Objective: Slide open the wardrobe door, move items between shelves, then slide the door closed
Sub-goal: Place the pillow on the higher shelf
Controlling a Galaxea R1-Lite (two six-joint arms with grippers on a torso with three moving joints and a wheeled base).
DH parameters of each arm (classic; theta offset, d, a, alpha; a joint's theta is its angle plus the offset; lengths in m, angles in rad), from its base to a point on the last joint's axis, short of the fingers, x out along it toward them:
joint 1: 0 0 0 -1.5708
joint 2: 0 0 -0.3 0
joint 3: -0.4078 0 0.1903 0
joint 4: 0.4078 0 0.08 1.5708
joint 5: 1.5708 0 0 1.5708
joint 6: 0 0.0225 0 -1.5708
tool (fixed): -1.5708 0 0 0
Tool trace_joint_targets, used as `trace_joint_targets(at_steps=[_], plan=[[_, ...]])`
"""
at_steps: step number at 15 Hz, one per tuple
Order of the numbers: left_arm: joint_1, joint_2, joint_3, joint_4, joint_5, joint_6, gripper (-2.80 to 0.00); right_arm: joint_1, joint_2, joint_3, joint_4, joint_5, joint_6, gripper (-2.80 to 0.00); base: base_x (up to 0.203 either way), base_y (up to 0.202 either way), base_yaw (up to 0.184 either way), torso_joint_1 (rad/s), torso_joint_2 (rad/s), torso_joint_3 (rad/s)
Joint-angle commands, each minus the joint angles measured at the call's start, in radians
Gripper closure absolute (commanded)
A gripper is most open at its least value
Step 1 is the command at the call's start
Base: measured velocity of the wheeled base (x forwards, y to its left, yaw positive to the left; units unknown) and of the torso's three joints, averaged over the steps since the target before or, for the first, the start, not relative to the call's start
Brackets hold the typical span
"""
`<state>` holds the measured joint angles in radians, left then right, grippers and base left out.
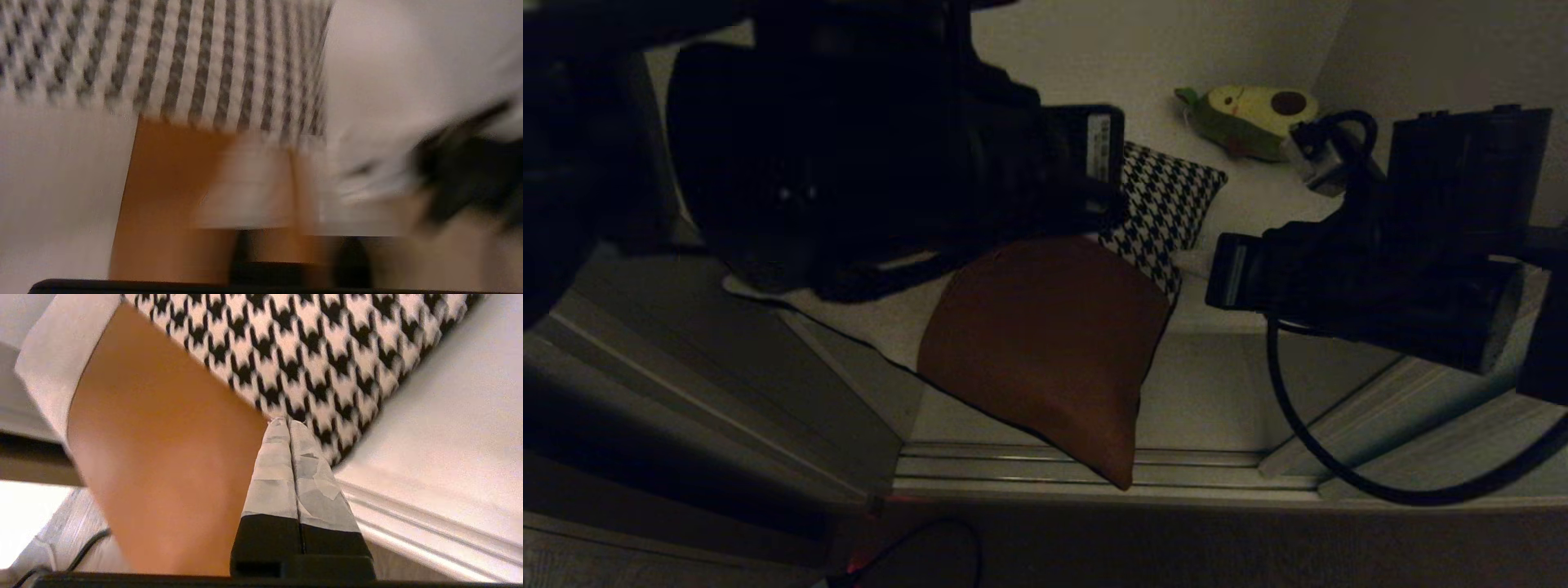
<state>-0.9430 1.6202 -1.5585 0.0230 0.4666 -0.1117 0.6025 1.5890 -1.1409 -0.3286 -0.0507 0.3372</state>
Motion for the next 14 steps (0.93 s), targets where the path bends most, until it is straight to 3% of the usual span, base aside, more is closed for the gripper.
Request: trace_joint_targets(at_steps=[1,3,5,7,9,11,14], plan=[[0.006,-0.106,0.131,0.008,-0.002,-0.01,0.0,0.006,-0.073,0.03,0.013,0.005,0.002,0.0,0.0,0.0,0.0,0.0,0.0,0.0],[0.011,-0.128,0.158,0.026,-0.007,-0.023,0.0,0.007,-0.079,0.037,0.016,0.007,0.005,0.0,0.0,0.0,0.0,0.0,0.0,0.0],[0.011,-0.215,0.261,0.121,-0.01,-0.062,0.0,0.006,-0.103,0.059,0.019,0.009,0.019,0.0,0.0,0.0,0.0,0.0,0.0,0.0],[0.012,-0.283,0.345,0.255,-0.044,-0.098,0.0,0.008,-0.11,0.056,0.016,0.009,0.027,0.0,0.0,0.0,0.0,0.0,0.0,0.0],[0.011,-0.298,0.411,0.32,-0.091,-0.125,0.0,0.01,-0.125,0.056,0.016,0.014,0.05,0.0,0.0,0.0,0.0,0.0,0.0,0.0],[0.012,-0.267,0.463,0.314,-0.135,-0.179,0.0,0.022,-0.154,0.061,0.017,0.037,0.077,0.0,0.0,0.0,0.0,0.0,0.0,0.0],[0.013,-0.178,0.516,0.229,-0.141,-0.225,0.0,0.046,-0.211,0.063,0.022,0.046,0.112,0.0,0.0,0.0,0.0,0.0,0.0,0.0]])
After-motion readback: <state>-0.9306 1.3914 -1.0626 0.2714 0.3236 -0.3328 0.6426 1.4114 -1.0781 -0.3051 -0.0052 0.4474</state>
